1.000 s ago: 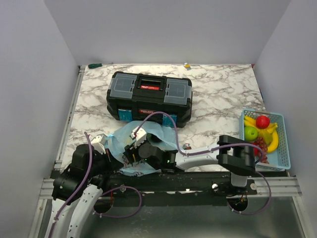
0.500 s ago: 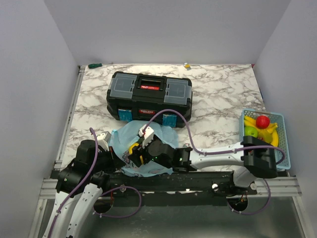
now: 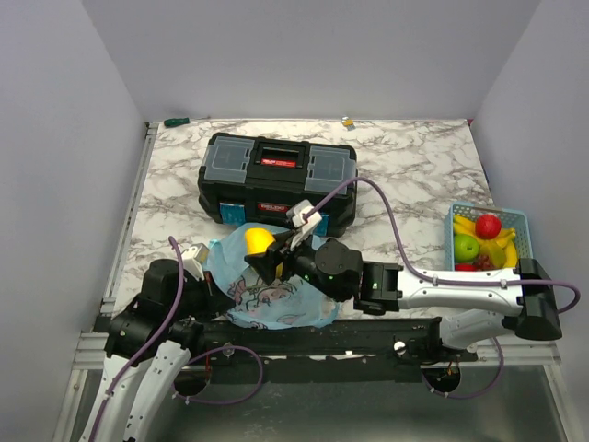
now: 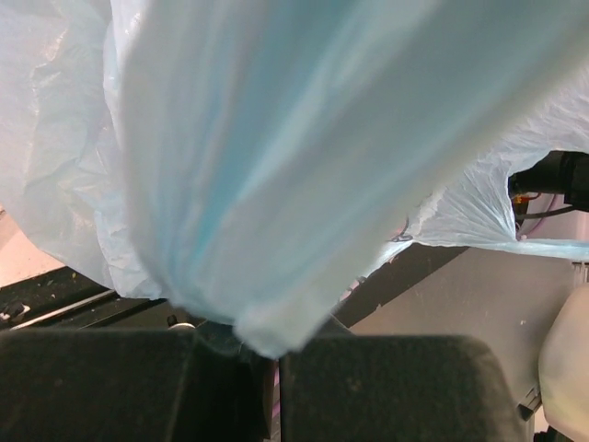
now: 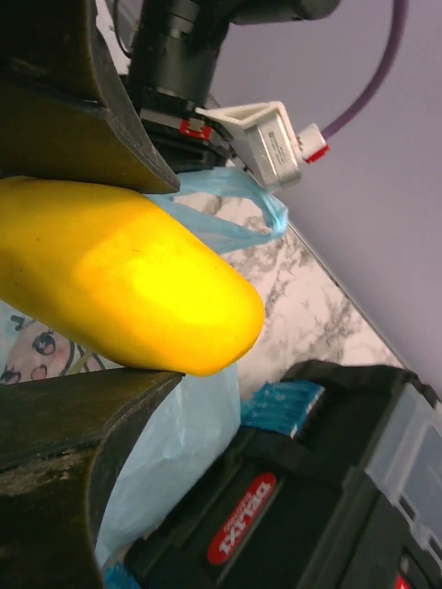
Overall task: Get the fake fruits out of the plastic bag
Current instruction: Take out the fake fruit from the plastic bag, then place the fake fruit in the bin.
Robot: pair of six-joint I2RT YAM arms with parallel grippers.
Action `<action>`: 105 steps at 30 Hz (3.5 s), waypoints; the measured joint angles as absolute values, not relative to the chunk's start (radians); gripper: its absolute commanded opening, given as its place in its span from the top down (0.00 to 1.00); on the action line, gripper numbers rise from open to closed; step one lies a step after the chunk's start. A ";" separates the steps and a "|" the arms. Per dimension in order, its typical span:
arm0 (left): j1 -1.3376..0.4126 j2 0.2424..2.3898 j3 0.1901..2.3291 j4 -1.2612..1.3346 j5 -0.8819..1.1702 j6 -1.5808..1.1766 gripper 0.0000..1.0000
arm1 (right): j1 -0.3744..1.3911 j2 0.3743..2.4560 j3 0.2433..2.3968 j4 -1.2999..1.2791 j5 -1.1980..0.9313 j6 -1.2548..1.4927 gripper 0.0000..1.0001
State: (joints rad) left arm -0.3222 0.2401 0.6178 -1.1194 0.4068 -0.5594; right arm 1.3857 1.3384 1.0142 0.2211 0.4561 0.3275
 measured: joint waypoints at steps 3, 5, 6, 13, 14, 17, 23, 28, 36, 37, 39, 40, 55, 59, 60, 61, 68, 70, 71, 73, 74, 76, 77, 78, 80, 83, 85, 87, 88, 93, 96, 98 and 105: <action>-0.322 0.240 0.614 -1.108 0.419 -0.558 1.00 | 1.386 1.327 1.036 0.199 0.550 0.300 0.99; -0.322 0.240 0.614 -1.100 0.423 -0.557 1.00 | 1.386 1.315 1.038 0.179 0.628 0.284 0.99; -0.322 0.240 0.614 -1.097 0.424 -0.556 1.00 | 1.386 1.307 1.037 0.171 0.667 0.275 0.99; -0.322 0.240 0.614 -1.085 0.426 -0.553 1.00 | 1.370 1.220 1.021 0.105 0.987 0.273 0.99; -0.322 0.240 0.613 -1.083 0.426 -0.554 1.00 | 1.364 1.209 1.021 0.082 1.029 0.284 0.99; -0.322 0.240 0.613 -1.078 0.427 -0.553 1.00 | 1.325 1.171 1.018 -0.022 1.140 0.354 0.99; -0.322 0.238 0.612 -1.078 0.428 -0.553 1.00 | 1.048 1.054 0.968 -0.276 1.181 0.587 0.99; -0.322 0.236 0.612 -1.078 0.430 -0.553 1.00 | 0.841 1.021 0.939 -0.476 1.183 0.738 0.99; -0.322 0.236 0.607 -1.078 0.434 -0.553 1.00 | 0.555 1.201 0.945 -0.840 1.163 1.033 0.99; -0.322 0.236 0.607 -1.078 0.436 -0.553 1.00 | 0.533 1.210 0.945 -0.884 1.163 1.078 0.99; -0.322 0.236 0.607 -1.078 0.440 -0.552 1.00 | 0.500 1.210 0.944 -0.963 1.168 1.170 0.99; -0.322 0.236 0.607 -1.078 0.442 -0.550 1.00 | 0.488 1.203 0.942 -0.992 1.173 1.207 0.99; -0.323 0.236 0.601 -1.071 0.488 -0.524 1.00 | -0.006 1.118 0.759 -0.917 1.162 1.249 0.99; -0.329 0.236 0.599 -1.071 0.492 -0.519 1.00 | -0.228 1.117 0.669 -0.770 1.073 1.158 0.98; -0.332 0.236 0.599 -1.071 0.492 -0.519 1.00 | -0.280 1.116 0.650 -0.738 1.044 1.137 0.95; -0.335 0.236 0.599 -1.071 0.492 -0.519 1.00 | -0.328 1.116 0.636 -0.710 1.013 1.116 0.90; -0.342 0.237 0.599 -1.071 0.492 -0.519 1.00 | -0.453 1.132 0.597 -0.567 0.879 1.037 0.65; -0.342 0.238 0.599 -1.071 0.492 -0.519 1.00 | -0.454 1.145 0.597 -0.549 0.869 1.023 0.56; -0.342 0.239 0.599 -1.071 0.492 -0.519 1.00 | -0.454 1.147 0.597 -0.543 0.866 1.018 0.51; -0.342 0.239 0.599 -1.071 0.492 -0.519 1.00 | -0.454 1.146 0.597 -0.536 0.863 1.008 0.39; -0.342 0.239 0.599 -1.071 0.492 -0.519 1.00 | -0.454 1.144 0.597 -0.534 0.861 1.004 0.31; -0.342 0.239 0.599 -1.071 0.492 -0.519 1.00 | -0.454 1.141 0.597 -0.530 0.857 0.997 0.22; -0.342 0.239 0.599 -1.071 0.492 -0.519 1.00 | -0.454 1.139 0.597 -0.528 0.854 0.993 0.21; -0.342 0.239 0.599 -1.071 0.492 -0.519 1.00 | -0.454 1.136 0.597 -0.525 0.851 0.991 0.19; -0.342 0.241 0.599 -1.071 0.492 -0.519 1.00 | -0.454 1.127 0.596 -0.522 0.837 0.985 0.14; -0.342 0.245 0.599 -1.071 0.492 -0.519 1.00 | -0.453 1.098 0.579 -0.508 0.809 0.971 0.02; -0.342 0.246 0.599 -1.071 0.493 -0.519 1.00 | -0.453 1.077 0.569 -0.501 0.794 0.962 0.00; -0.342 0.247 0.599 -1.071 0.493 -0.519 1.00 | -0.453 1.065 0.569 -0.495 0.786 0.951 0.00; -0.342 0.247 0.599 -1.071 0.493 -0.519 1.00 | -0.453 1.061 0.569 -0.491 0.780 0.947 0.00; -0.342 0.248 0.599 -1.070 0.495 -0.519 1.00 | -0.453 1.048 0.569 -0.491 0.757 0.931 0.00; -0.342 0.250 0.599 -1.069 0.495 -0.519 1.00 | -0.453 1.019 0.601 -0.528 0.731 0.910 0.00; -0.342 0.253 0.598 -1.068 0.496 -0.519 1.00 | -0.453 0.986 0.650 -0.550 0.710 0.896 0.00; -0.342 0.270 0.598 -1.061 0.496 -0.519 1.00 | -0.451 0.800 0.747 -0.498 0.488 0.825 0.00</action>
